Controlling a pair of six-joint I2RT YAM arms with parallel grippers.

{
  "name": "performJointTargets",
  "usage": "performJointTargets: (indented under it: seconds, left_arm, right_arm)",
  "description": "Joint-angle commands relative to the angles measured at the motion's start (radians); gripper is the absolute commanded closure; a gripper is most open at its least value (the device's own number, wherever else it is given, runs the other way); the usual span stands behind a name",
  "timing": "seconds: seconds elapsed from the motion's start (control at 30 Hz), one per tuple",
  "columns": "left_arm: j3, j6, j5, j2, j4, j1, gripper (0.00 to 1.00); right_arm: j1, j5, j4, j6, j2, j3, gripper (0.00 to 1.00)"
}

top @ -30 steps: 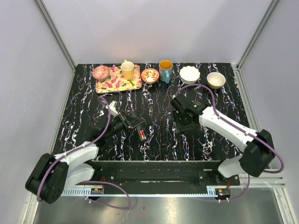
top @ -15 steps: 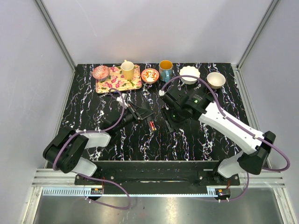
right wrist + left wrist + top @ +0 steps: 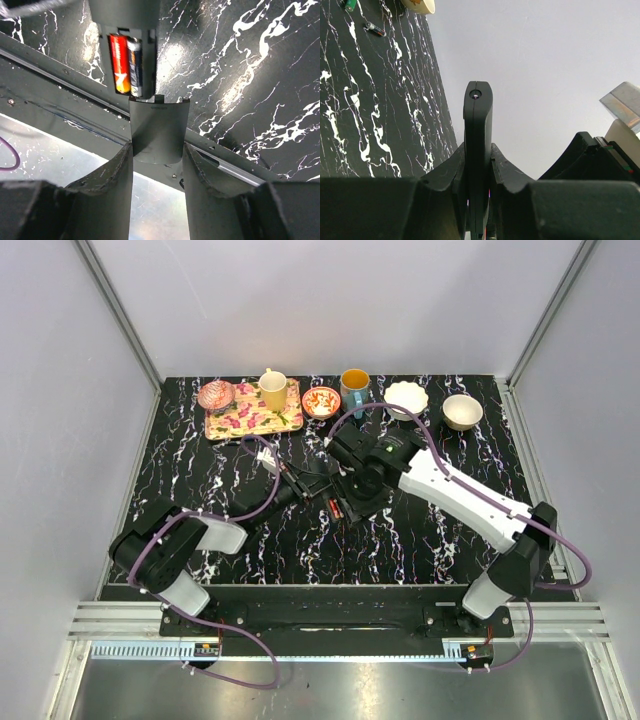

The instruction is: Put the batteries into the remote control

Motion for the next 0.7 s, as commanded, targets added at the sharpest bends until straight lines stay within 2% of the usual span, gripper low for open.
performJointTargets:
  seconds: [0.0, 0.67]
  left_arm:
    - [0.04, -0.008, -0.081, -0.003, 0.092, -0.033, 1.0]
    - [0.022, 0.008, -0.167, -0.049, 0.012, -0.079, 1.0]
  right_arm:
    - [0.007, -0.033, 0.021, -0.003, 0.025, 0.059, 1.0]
    - [0.008, -0.011, 0.037, 0.003, 0.106, 0.098, 1.0]
